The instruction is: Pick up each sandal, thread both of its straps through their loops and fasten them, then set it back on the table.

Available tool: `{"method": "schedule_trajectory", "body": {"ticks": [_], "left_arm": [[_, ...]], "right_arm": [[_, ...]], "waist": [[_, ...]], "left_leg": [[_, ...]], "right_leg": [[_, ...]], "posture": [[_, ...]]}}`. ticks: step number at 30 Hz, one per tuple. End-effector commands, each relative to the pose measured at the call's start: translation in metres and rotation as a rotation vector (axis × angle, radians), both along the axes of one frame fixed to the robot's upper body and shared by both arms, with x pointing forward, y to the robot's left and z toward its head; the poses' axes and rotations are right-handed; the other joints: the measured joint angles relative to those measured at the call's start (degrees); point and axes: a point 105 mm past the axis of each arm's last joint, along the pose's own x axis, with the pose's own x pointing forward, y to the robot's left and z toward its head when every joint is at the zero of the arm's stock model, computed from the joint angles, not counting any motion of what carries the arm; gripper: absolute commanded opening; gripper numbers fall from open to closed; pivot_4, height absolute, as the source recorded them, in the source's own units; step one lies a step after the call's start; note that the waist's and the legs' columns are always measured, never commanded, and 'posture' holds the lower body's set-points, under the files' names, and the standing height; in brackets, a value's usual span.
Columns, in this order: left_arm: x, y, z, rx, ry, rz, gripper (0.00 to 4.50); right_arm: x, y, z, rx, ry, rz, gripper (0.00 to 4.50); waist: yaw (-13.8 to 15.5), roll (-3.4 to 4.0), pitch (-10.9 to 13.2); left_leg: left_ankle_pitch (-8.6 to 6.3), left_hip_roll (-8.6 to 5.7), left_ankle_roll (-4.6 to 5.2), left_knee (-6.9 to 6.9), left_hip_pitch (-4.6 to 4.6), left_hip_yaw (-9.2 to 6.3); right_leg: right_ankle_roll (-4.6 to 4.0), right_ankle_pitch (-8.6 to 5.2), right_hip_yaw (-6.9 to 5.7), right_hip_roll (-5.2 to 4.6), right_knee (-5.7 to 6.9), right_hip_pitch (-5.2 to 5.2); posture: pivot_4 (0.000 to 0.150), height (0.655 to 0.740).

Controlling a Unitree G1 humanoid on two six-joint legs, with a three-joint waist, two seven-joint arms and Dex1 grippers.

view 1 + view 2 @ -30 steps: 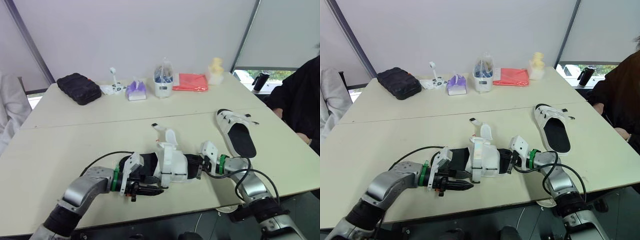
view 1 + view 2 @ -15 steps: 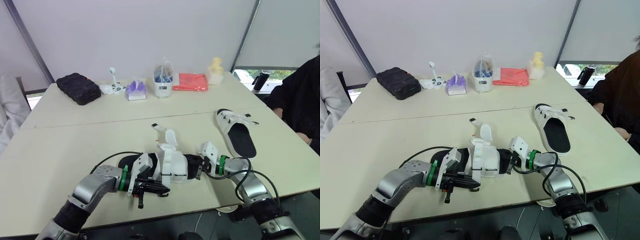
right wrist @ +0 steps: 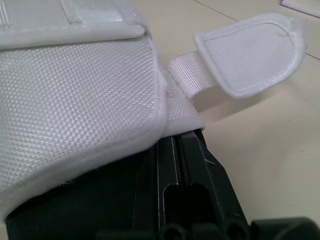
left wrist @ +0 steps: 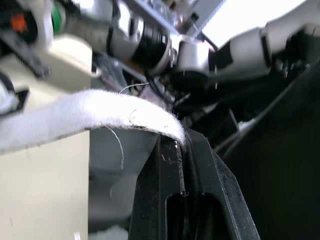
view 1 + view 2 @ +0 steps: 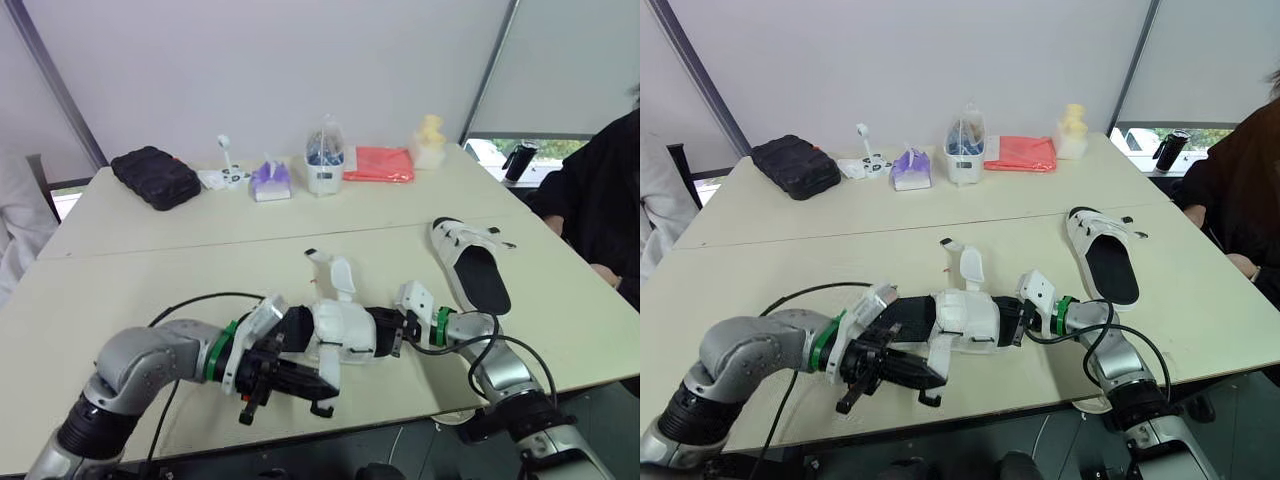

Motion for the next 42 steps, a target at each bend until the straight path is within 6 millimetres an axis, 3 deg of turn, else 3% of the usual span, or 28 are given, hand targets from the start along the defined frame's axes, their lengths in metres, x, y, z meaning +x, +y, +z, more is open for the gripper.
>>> {"method": "schedule_trajectory", "body": {"ticks": [1, 7, 10, 15, 18, 21, 24, 29, 42], "left_arm": [[0.035, -0.006, 0.027, -0.122, 0.001, 0.134, 0.09], [0.070, -0.011, 0.014, -0.150, 0.174, 0.250, 0.09], [0.085, -0.008, 0.014, -0.200, 0.259, 0.298, 0.77], [0.090, -0.003, 0.027, -0.243, 0.259, 0.300, 3.21], [0.098, 0.004, 0.043, -0.261, 0.177, 0.316, 3.21], [0.118, 0.011, 0.053, -0.177, -0.048, 0.395, 3.21], [0.119, 0.003, 0.037, 0.003, -0.271, 0.294, 3.21], [0.132, -0.014, 0.017, 0.125, -0.383, 0.128, 3.21], [0.147, -0.051, -0.014, 0.289, -0.429, -0.055, 3.21]], "right_arm": [[-0.008, -0.006, -0.041, -0.092, 0.135, -0.031, 0.00], [-0.006, -0.003, -0.042, -0.088, 0.131, -0.033, 0.00], [-0.006, -0.001, -0.042, -0.084, 0.126, -0.032, 0.00], [-0.006, -0.001, -0.042, -0.084, 0.124, -0.037, 0.00], [-0.006, -0.002, -0.042, -0.084, 0.121, -0.040, 0.00], [-0.005, -0.003, -0.042, -0.083, 0.119, -0.047, 0.00], [-0.005, -0.005, -0.042, -0.082, 0.119, -0.053, 0.00], [-0.005, -0.002, -0.043, -0.079, 0.122, -0.051, 0.00], [-0.009, 0.001, -0.044, -0.061, 0.117, -0.073, 0.00]], "waist": [[0.1, -0.04, 0.0], [0.0, -0.01, 0.0], [0.2, -0.06, 0.0], [-0.1, -0.05, 0.0], [0.0, -0.06, 0.0], [0.0, -0.05, 0.0], [0.0, -0.01, 0.0], [0.1, -0.05, 0.0], [-0.2, -0.11, 0.0]], "left_leg": [[0.01, 0.00, -0.02, 0.02, 0.00, -0.02], [0.09, 0.01, -0.15, -0.02, 0.02, -0.02], [0.11, 0.00, -0.20, 0.02, 0.04, -0.02], [0.15, 0.04, -0.26, -0.01, 0.04, -0.04], [0.17, 0.05, -0.29, -0.01, 0.03, -0.04], [0.20, 0.05, -0.35, -0.01, 0.03, -0.05], [0.21, 0.05, -0.38, -0.05, 0.05, -0.01], [0.21, 0.04, -0.36, -0.02, 0.04, -0.01], [0.20, 0.07, -0.31, -0.04, -0.03, 0.00]], "right_leg": [[0.04, 0.03, -0.02, 0.02, 0.01, 0.02], [0.07, 0.10, -0.02, 0.21, 0.04, -0.01], [0.05, 0.11, -0.02, 0.20, 0.03, 0.06], [0.02, 0.14, -0.02, 0.26, 0.03, 0.02], [0.02, 0.14, -0.02, 0.25, 0.04, 0.02], [-0.04, 0.18, -0.03, 0.28, 0.03, 0.02], [-0.05, 0.18, -0.02, 0.28, 0.02, 0.04], [-0.08, 0.19, -0.02, 0.28, 0.00, 0.05], [-0.03, 0.20, -0.08, 0.31, 0.01, -0.04]], "posture": [[0.150, 0.7400], [0.150, 0.7400], [0.150, 0.7400], [0.150, 0.7400], [0.150, 0.7400], [0.150, 0.7400], [0.150, 0.7400], [0.150, 0.7400], [0.150, 0.7400]]}}
